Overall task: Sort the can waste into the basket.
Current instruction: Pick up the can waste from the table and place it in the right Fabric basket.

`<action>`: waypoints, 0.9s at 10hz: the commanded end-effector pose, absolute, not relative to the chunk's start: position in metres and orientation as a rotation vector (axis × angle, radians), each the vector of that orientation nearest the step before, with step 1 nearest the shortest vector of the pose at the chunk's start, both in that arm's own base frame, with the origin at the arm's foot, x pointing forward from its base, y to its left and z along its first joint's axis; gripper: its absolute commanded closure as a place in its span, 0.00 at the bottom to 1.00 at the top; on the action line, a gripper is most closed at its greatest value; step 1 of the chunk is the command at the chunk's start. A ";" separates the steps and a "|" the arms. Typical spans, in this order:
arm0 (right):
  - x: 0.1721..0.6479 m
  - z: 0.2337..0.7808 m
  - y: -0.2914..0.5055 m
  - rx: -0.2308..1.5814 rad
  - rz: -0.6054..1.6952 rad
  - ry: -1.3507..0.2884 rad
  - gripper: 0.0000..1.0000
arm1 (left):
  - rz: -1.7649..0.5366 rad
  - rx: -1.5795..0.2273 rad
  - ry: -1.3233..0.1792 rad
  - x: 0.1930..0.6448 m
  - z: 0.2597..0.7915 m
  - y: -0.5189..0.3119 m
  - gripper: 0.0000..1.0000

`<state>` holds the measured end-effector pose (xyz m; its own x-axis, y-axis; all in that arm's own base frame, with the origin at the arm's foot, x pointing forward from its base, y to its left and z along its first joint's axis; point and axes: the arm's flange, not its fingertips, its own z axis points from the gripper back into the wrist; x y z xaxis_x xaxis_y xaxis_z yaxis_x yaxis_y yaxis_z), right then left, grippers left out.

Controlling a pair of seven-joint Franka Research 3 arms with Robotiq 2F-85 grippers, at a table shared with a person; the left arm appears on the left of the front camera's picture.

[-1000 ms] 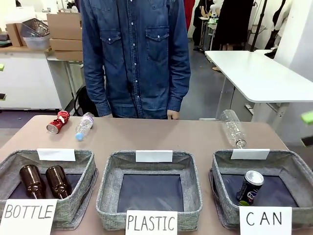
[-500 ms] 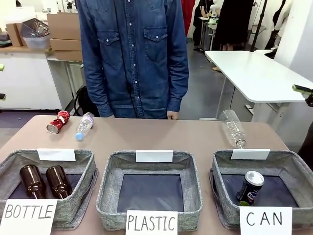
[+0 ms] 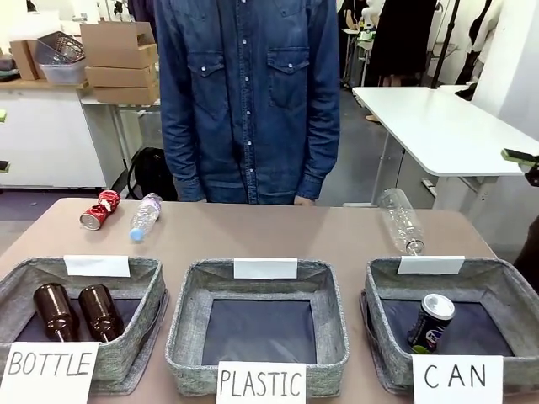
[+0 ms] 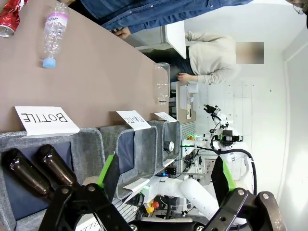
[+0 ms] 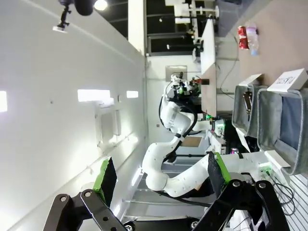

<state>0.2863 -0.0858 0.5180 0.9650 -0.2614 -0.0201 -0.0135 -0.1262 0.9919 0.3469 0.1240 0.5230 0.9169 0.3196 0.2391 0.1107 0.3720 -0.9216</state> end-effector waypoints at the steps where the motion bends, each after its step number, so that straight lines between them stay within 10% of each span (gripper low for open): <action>1: 0.284 0.518 -0.086 1.683 -0.207 -0.214 0.00 | 0.120 -1.214 -0.434 0.347 0.525 0.123 0.00; 9: 0.284 0.518 -0.086 1.683 -0.207 -0.214 0.00 | 0.120 -1.214 -0.434 0.347 0.525 0.123 0.00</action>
<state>0.2859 -0.0859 0.5183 0.9651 -0.2612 -0.0190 -0.0142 -0.1247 0.9921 0.3469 0.1240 0.5230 0.9169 0.3196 0.2391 0.1107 0.3720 -0.9216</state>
